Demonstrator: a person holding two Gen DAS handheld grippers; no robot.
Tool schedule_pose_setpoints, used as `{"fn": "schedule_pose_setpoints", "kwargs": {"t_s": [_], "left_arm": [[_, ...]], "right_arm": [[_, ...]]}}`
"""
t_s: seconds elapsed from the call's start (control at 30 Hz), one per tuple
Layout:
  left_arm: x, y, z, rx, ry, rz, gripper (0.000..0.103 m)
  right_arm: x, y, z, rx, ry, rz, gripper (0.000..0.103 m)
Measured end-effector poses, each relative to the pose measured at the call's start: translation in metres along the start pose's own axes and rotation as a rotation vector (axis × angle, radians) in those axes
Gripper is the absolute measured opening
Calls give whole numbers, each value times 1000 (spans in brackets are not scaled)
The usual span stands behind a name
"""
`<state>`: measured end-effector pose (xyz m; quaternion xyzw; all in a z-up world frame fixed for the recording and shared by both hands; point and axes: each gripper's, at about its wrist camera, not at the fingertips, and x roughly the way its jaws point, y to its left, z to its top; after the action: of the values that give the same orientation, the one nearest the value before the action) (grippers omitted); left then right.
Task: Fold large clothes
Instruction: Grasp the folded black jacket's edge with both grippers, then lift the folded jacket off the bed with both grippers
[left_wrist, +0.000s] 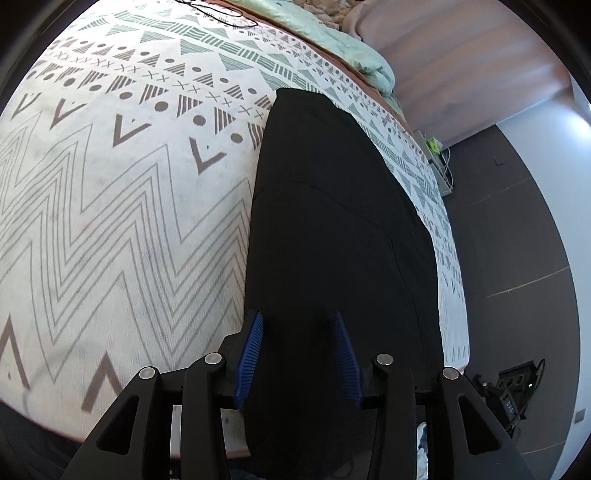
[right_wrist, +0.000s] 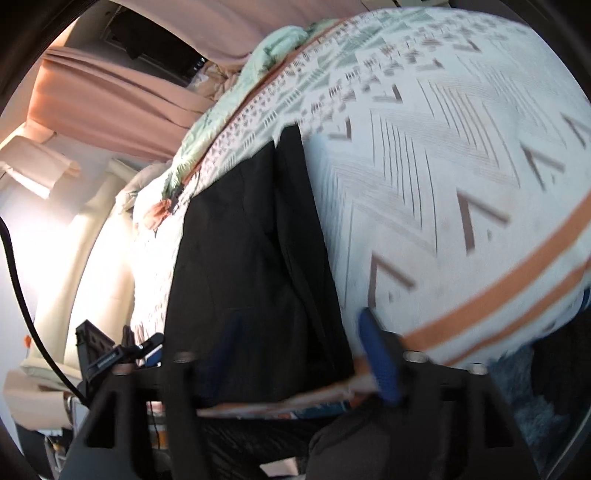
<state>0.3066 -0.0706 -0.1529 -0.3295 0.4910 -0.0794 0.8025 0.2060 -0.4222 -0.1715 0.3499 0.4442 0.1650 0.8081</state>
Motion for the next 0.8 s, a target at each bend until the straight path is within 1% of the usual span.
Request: {"fn": "schedule_pose_setpoints", "kwargs": {"t_s": [0.2, 0.27, 0.33, 0.43, 0.53, 0.7, 0.73, 0.8], "left_arm": [[10, 3, 18, -11, 6, 16, 43], [15, 4, 25, -19, 10, 19, 43], [19, 5, 32, -21, 11, 20, 43], [26, 6, 44, -19, 11, 26, 47], [34, 8, 56, -24, 13, 26, 47], [47, 7, 74, -13, 6, 42, 47], [50, 6, 78, -10, 7, 49, 49], [55, 5, 85, 0, 2, 57, 49]], "right_arm": [[21, 7, 32, -45, 48, 16, 72], [33, 9, 45, -57, 73, 24, 73], [47, 10, 58, -72, 96, 22, 79], [66, 10, 76, -85, 138, 31, 79], [89, 7, 91, -85, 183, 44, 79], [125, 1, 109, -79, 255, 81, 79], [131, 0, 112, -82, 266, 89, 79], [142, 0, 117, -86, 286, 122, 79]]}}
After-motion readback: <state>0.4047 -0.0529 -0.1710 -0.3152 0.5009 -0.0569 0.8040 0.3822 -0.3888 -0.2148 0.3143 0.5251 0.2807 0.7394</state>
